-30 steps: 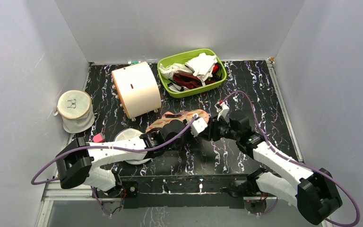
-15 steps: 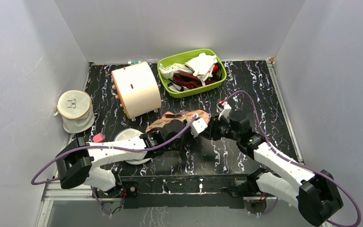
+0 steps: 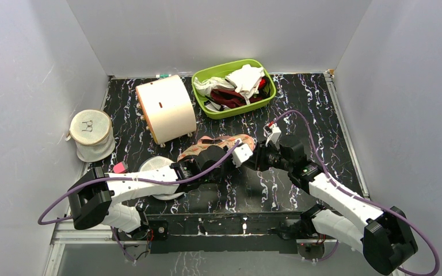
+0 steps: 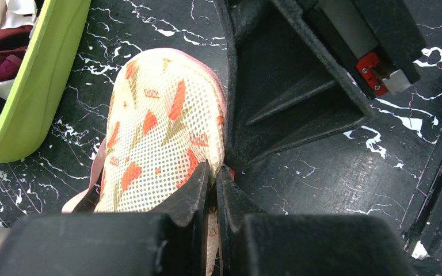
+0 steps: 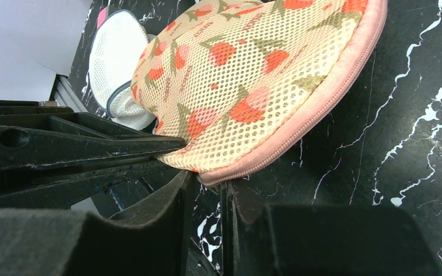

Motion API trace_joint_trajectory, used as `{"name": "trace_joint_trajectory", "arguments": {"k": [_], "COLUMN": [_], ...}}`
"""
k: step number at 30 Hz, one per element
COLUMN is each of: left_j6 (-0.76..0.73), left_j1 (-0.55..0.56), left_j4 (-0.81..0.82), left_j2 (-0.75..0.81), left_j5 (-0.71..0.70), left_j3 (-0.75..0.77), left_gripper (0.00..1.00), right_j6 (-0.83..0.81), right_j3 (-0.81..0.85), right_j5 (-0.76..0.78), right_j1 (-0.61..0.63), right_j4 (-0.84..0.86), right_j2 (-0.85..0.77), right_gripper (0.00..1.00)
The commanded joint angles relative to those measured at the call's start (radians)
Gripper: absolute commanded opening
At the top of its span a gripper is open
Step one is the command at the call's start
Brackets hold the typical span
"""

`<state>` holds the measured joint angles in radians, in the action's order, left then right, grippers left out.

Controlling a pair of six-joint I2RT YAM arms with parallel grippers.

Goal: Unzip the laundry bag and remove the bra

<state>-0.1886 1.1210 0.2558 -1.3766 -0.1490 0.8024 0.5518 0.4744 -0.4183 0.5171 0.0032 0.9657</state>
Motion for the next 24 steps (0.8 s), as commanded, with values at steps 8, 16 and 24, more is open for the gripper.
{"name": "trace_joint_trajectory", "arguments": {"k": [8,16,24], "left_j6": [0.003,0.006,0.000], "left_j1": [0.000,0.000,0.000], "left_j4": [0.007,0.005,0.005], "left_j2": [0.016,0.013,0.013], "left_j5": [0.007,0.011,0.010], "left_j3": [0.034,0.035,0.036], "left_gripper": [0.00,0.00,0.00], "right_j6": [0.032,0.077,0.071], "right_j3": [-0.001,-0.010,0.006], "right_j5": [-0.033,-0.083,-0.053], "right_j1": [-0.002,-0.002,-0.002], "right_j4": [-0.005,0.041,-0.009], "right_j2": [-0.044,-0.040,-0.046], "right_gripper": [0.27,0.21,0.08]}}
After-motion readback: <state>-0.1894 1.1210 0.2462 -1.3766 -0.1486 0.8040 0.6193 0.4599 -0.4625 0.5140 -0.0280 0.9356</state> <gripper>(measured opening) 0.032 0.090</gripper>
